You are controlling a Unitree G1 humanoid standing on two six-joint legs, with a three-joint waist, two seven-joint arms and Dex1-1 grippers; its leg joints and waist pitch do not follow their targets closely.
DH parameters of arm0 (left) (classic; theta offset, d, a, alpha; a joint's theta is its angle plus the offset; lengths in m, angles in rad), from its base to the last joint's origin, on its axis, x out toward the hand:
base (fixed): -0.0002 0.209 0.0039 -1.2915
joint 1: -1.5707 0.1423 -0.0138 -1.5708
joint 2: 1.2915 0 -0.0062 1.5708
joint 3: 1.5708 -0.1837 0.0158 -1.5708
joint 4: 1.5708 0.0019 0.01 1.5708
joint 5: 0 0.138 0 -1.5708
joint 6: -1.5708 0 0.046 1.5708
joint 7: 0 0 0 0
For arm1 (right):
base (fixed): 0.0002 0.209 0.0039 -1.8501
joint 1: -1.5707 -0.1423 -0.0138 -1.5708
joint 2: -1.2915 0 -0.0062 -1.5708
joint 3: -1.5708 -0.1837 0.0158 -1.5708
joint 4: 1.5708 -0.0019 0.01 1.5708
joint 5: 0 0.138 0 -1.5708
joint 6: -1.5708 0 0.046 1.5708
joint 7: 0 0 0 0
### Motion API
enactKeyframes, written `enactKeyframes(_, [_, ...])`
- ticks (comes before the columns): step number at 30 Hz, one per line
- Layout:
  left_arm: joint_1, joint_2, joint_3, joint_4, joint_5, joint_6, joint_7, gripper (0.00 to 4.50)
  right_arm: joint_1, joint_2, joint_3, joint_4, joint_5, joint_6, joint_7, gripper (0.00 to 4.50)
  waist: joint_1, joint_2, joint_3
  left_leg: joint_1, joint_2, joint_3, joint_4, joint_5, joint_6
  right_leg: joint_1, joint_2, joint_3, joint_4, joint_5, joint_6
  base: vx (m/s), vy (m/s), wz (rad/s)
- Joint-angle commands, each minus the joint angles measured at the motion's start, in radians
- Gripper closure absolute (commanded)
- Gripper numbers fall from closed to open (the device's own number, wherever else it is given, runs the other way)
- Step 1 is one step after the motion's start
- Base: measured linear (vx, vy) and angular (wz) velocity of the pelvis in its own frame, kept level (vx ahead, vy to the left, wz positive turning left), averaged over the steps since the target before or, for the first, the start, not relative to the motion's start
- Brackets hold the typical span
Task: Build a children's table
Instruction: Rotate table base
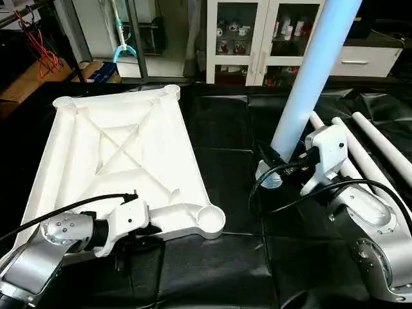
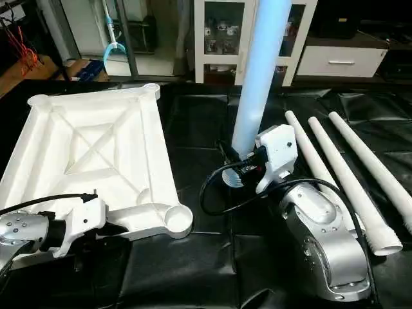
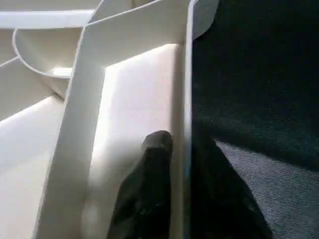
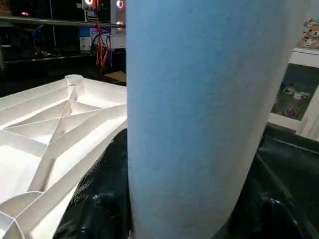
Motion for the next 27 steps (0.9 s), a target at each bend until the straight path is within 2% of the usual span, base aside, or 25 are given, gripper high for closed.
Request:
enactKeyframes(1, [-0.006, 0.000, -0.011, 0.037, 0.028, 0.010, 0.019, 4.19, -0.003, 0.006, -0.012, -0.002, 0.011, -0.006, -0.005, 2.64, 0.001, 0.004, -0.043, 0.034, 0.059, -0.039, -0.093, -0.366, -0.070, 0.006, -0.049, 0.043, -0.091, -0.272, -0.159, 0.000, 0.000, 0.00])
enactKeyframes(4, [-0.013, -0.010, -0.026, 0.042, 0.045, -0.001, 0.028, 4.44, -0.004, 0.019, -0.024, 0.000, 0.040, 0.008, -0.002, 2.64, 0.001, 0.005, -0.043, 0.035, 0.059, -0.041, -0.094, -0.382, -0.075, 0.004, -0.049, 0.043, -0.093, -0.297, -0.152, 0.000, 0.000, 0.00])
enactKeyframes(8, [-0.040, -0.047, -0.069, 0.058, 0.099, -0.019, 0.065, 4.48, -0.001, 0.069, -0.070, 0.010, 0.180, 0.088, 0.015, 2.64, 0.001, 0.007, -0.039, 0.042, 0.059, -0.044, -0.096, -0.445, -0.088, -0.003, -0.050, 0.045, -0.102, -0.353, -0.144, 0.000, 0.000, 0.00])
enactKeyframes(10, [-0.046, -0.056, -0.075, 0.060, 0.102, -0.015, 0.069, 4.48, 0.000, 0.074, -0.076, 0.013, 0.204, 0.102, 0.022, 2.64, 0.000, 0.007, -0.036, 0.042, 0.059, -0.047, -0.098, -0.465, -0.094, -0.002, -0.051, 0.044, -0.104, -0.384, -0.137, 0.000, 0.000, 0.00])
enactKeyframes(11, [-0.083, -0.104, -0.102, 0.090, 0.128, -0.017, 0.102, 4.48, 0.007, 0.083, -0.086, 0.032, 0.271, 0.137, 0.060, 2.64, -0.001, 0.010, -0.037, 0.044, 0.059, -0.049, -0.098, -0.481, -0.101, -0.003, -0.052, 0.044, -0.105, -0.404, -0.130, 0.000, 0.000, 0.00])
enactKeyframes(12, [-0.101, -0.126, -0.110, 0.105, 0.137, -0.021, 0.118, 4.48, 0.007, 0.085, -0.088, 0.040, 0.294, 0.151, 0.075, 2.64, 0.002, 0.010, -0.038, 0.055, 0.059, -0.048, -0.095, -0.500, -0.101, -0.010, -0.052, 0.045, -0.111, -0.419, -0.128, 0.000, 0.000, 0.00])
enactKeyframes(13, [-0.120, -0.154, -0.117, 0.123, 0.144, -0.030, 0.136, 4.48, 0.005, 0.087, -0.089, 0.051, 0.310, 0.157, 0.091, 2.64, 0.002, 0.006, -0.036, 0.058, 0.057, -0.045, -0.093, -0.501, -0.098, -0.011, -0.052, 0.047, -0.116, -0.430, -0.128, 0.000, 0.000, 0.00])
enactKeyframes(14, [-0.136, -0.178, -0.122, 0.137, 0.144, -0.032, 0.146, 4.48, 0.001, 0.087, -0.089, 0.064, 0.313, 0.159, 0.098, 2.64, 0.003, 0.001, -0.036, 0.049, 0.056, -0.047, -0.093, -0.483, -0.093, -0.005, -0.056, 0.048, -0.117, -0.450, -0.124, 0.000, 0.000, 0.00])
enactKeyframes(16, [-0.164, -0.213, -0.132, 0.161, 0.148, -0.039, 0.157, 4.48, -0.012, 0.090, -0.093, 0.088, 0.325, 0.163, 0.109, 2.64, 0.003, -0.001, -0.038, 0.044, 0.055, -0.049, -0.093, -0.459, -0.087, -0.001, -0.060, 0.048, -0.117, -0.467, -0.115, 0.000, 0.000, 0.00])
enactKeyframes(18, [-0.197, -0.249, -0.143, 0.184, 0.147, -0.042, 0.158, 4.48, -0.042, 0.100, -0.106, 0.127, 0.351, 0.177, 0.117, 2.64, 0.001, -0.002, -0.037, 0.041, 0.053, -0.050, -0.092, -0.447, -0.077, -0.004, -0.061, 0.047, -0.121, -0.512, -0.101, 0.000, 0.000, 0.00])
enactKeyframes(19, [-0.213, -0.262, -0.148, 0.192, 0.143, -0.043, 0.146, 4.48, -0.062, 0.096, -0.110, 0.151, 0.386, 0.203, 0.141, 2.64, 0.001, 0.000, -0.039, 0.045, 0.051, -0.049, -0.088, -0.446, -0.074, -0.007, -0.062, 0.047, -0.125, -0.530, -0.098, 0.000, 0.000, 0.00])
enactKeyframes(20, [-0.216, -0.264, -0.150, 0.190, 0.138, -0.043, 0.135, 4.48, -0.072, 0.085, -0.105, 0.166, 0.391, 0.213, 0.162, 2.64, -0.002, 0.000, -0.039, 0.042, 0.052, -0.052, -0.087, -0.439, -0.069, -0.004, -0.062, 0.046, -0.124, -0.535, -0.099, 0.000, 0.000, 0.00])
enactKeyframes(23, [-0.221, -0.268, -0.151, 0.189, 0.136, -0.041, 0.113, 4.48, -0.095, 0.053, -0.093, 0.201, 0.405, 0.236, 0.214, 2.64, 0.000, 0.003, -0.041, 0.042, 0.055, -0.049, -0.089, -0.426, -0.065, -0.006, -0.059, 0.046, -0.123, -0.505, -0.105, 0.000, 0.000, 0.00])
enactKeyframes(24, [-0.217, -0.264, -0.151, 0.183, 0.135, -0.039, 0.103, 4.48, -0.106, 0.043, -0.091, 0.222, 0.411, 0.243, 0.238, 2.64, -0.001, -0.003, -0.039, 0.039, 0.055, -0.048, -0.089, -0.423, -0.063, -0.006, -0.058, 0.046, -0.124, -0.502, -0.106, 0.000, 0.000, 0.00])
enactKeyframes(25, [-0.217, -0.264, -0.151, 0.183, 0.135, -0.039, 0.103, 4.48, -0.106, 0.043, -0.091, 0.222, 0.411, 0.243, 0.238, 2.64, 0.000, 0.000, -0.041, 0.039, 0.055, -0.048, -0.089, -0.415, -0.060, -0.005, -0.060, 0.046, -0.121, -0.492, -0.113, 0.000, 0.000, 0.00])
enactKeyframes(27, [-0.211, -0.254, -0.153, 0.172, 0.131, -0.033, 0.086, 4.48, -0.125, 0.028, -0.092, 0.254, 0.423, 0.258, 0.273, 2.64, -0.001, -0.009, -0.039, 0.037, 0.055, -0.045, -0.088, -0.404, -0.052, -0.007, -0.059, 0.047, -0.122, -0.485, -0.117, 0.000, 0.000, 0.00])
